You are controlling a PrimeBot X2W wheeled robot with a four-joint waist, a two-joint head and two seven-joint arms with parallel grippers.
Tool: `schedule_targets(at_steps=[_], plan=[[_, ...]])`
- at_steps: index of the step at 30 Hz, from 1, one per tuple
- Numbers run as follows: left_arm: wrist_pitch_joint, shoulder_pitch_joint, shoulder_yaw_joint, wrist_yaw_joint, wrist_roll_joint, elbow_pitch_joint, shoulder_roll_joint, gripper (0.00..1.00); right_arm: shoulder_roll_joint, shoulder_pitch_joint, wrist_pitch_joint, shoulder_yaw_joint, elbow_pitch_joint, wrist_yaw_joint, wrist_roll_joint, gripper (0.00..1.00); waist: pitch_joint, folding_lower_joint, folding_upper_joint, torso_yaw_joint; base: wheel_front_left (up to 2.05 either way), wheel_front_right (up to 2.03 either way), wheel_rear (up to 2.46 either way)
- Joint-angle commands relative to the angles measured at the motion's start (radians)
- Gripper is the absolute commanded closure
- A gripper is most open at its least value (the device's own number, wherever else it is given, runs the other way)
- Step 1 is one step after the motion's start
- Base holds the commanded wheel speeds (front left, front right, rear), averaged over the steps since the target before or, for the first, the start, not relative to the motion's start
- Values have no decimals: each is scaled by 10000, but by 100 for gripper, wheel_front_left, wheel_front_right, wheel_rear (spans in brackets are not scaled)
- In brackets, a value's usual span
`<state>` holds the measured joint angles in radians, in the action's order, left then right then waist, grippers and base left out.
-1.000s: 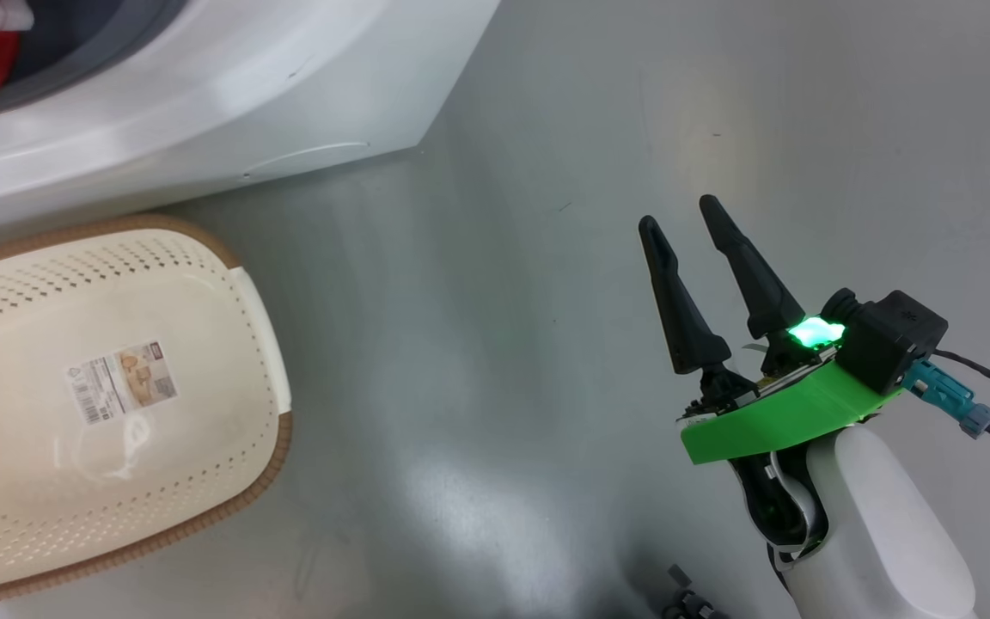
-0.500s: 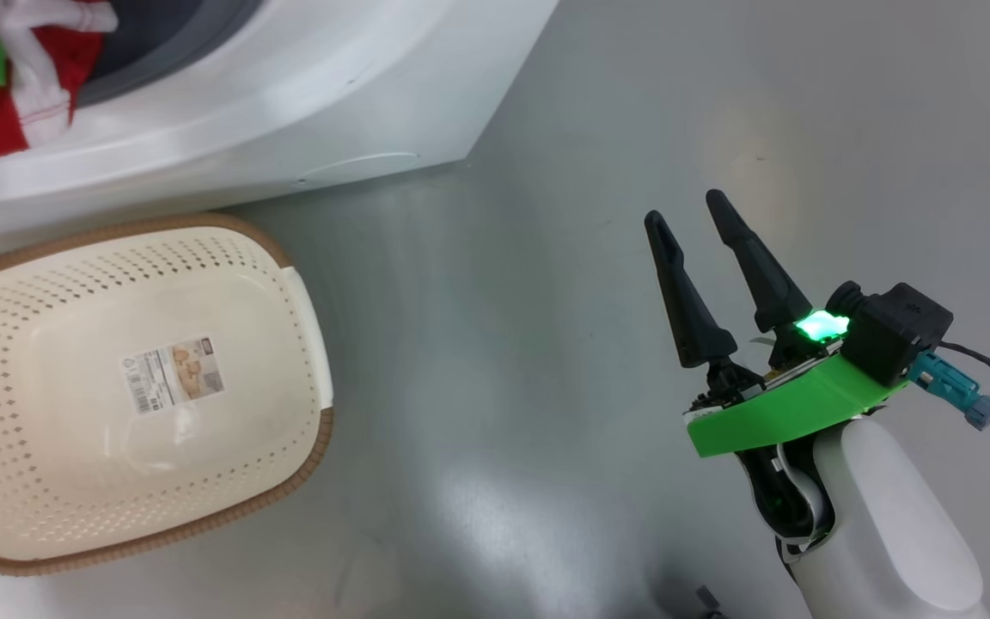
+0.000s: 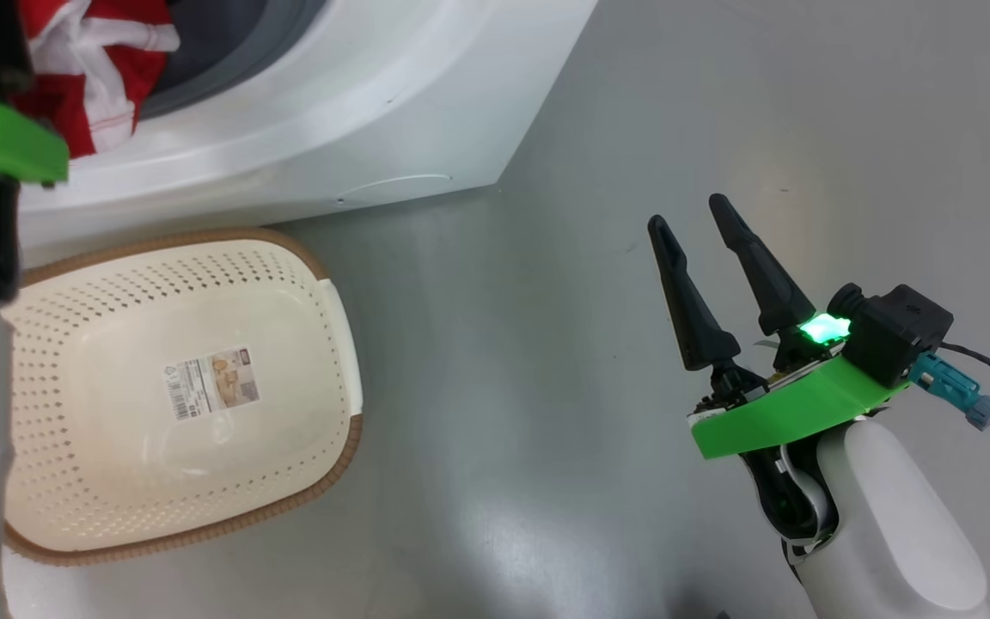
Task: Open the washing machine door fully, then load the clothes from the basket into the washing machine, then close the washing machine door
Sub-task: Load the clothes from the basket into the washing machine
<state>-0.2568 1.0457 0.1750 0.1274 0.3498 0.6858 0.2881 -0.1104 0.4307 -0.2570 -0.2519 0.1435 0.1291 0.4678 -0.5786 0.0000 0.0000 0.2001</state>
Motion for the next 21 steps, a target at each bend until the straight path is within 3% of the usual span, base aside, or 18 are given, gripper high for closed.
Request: schedule_targets(at_steps=[1, 21], plan=[[-49, -531, -314, 32, 86, -649, 445, 0, -33, -218, -48, -198, -194, 16, -8, 0, 89, 0, 0, -110, 0, 0, 0], [-49, -5369, -1845, -122, -234, -5047, -119, 0, -283, -417, -48, 57, -256, 16, 0, 0, 393, 0, 0, -547, 0, 0, 0]])
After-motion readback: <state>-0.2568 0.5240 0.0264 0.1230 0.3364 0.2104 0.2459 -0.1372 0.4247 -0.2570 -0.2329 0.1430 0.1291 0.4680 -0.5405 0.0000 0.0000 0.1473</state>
